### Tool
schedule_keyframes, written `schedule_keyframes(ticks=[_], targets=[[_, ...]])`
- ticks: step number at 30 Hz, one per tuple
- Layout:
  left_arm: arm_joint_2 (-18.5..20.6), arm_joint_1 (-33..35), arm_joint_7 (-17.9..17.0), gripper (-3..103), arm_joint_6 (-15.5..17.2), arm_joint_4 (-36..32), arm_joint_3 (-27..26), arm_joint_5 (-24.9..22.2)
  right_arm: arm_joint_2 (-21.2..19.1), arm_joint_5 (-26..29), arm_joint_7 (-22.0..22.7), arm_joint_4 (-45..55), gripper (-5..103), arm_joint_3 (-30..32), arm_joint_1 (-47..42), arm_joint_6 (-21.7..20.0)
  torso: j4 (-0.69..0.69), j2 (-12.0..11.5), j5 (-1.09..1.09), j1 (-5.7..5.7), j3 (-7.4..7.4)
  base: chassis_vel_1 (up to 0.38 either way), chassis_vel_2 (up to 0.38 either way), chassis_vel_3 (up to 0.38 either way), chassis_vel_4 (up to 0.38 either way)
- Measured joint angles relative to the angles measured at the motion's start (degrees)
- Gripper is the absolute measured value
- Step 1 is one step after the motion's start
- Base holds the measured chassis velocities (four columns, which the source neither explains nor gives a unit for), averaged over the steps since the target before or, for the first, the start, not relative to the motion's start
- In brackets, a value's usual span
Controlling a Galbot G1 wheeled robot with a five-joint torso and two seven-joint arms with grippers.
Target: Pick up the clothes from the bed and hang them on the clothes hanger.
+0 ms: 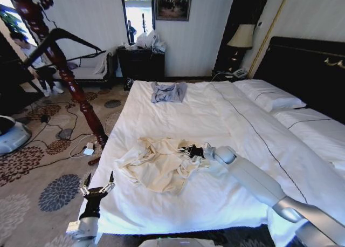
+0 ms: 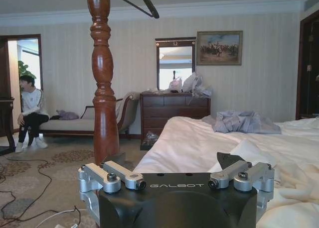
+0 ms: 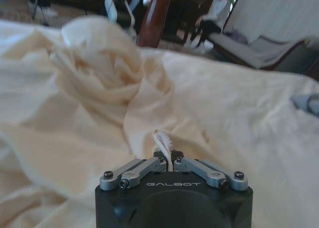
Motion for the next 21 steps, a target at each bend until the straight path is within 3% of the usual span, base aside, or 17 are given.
schedule_keyframes(ticks=[4, 7, 8, 12, 13, 14, 16, 17, 21], targets=[[0.05, -0.09, -0.22, 100, 0.03, 0.0, -0.02, -0.13, -0.29, 2.92, 0.03, 0.59, 1, 0.89, 0.26, 0.76, 0.0, 0.0, 0.0, 0.0, 0.0, 0.0, 0.0, 0.0, 0.0], [0.39, -0.45, -0.55, 100, 0.47, -0.25, -0.17, -0.87, -1.04, 13.94, 2.73, 3.28, 1, 2.11, 1.12, 2.44, 0.0, 0.0, 0.0, 0.0, 0.0, 0.0, 0.0, 0.0, 0.0], [0.39, -0.45, -0.55, 100, 0.47, -0.25, -0.17, -0.87, -1.04, 13.94, 2.73, 3.28, 1, 2.11, 1.12, 2.44, 0.0, 0.0, 0.0, 0.0, 0.0, 0.0, 0.0, 0.0, 0.0], [1.88, -1.3, -0.43, 100, 1.74, -1.59, -0.19, -1.93, -1.62, 26.35, 9.66, 8.07, 1, 2.74, 2.91, 1.96, 0.0, 0.0, -0.01, 0.0, 0.0, 0.0, 0.0, 0.0, 0.0], [1.88, -1.3, -0.43, 100, 1.74, -1.59, -0.19, -1.93, -1.62, 26.35, 9.66, 8.07, 1, 2.74, 2.91, 1.96, 0.0, 0.0, -0.01, 0.0, 0.0, 0.0, 0.0, 0.0, 0.0], [2.53, -1.55, -0.21, 100, 2.4, -2.13, -0.04, -2.66, -1.76, 29.77, 11.99, 9.59, 1, 2.76, 3.42, 1.22, 0.01, 0.0, -0.01, 0.0, 0.0, 0.0, 0.0, 0.0, 0.0], [4.11, -2.34, 0.14, 100, 4.6, -3.67, 0.23, -5.85, -2.06, 34.08, 15.21, 12.06, 1, 2.85, 3.84, -0.12, 0.03, 0.0, -0.02, 0.0, 0.0, 0.0, 0.0, 0.0, 0.0], [5.85, -3.81, 0.12, 100, 7.6, -5.1, 0.22, -10.29, -2.4, 36.47, 17.24, 14.15, 1, 3.01, 3.71, -1.05, 0.03, 0.0, -0.02, 0.0, 0.0, 0.0, 0.0, 0.0, 0.0], [10.41, -8.76, -1.37, 100, 14.48, -6.45, -0.64, -17.34, -3.11, 38.22, 19.6, 17.92, 1, 3.98, 1.86, -1.86, -0.01, 0.0, -0.02, 0.0, 0.0, 0.0, 0.0, 0.0, 0.0]])
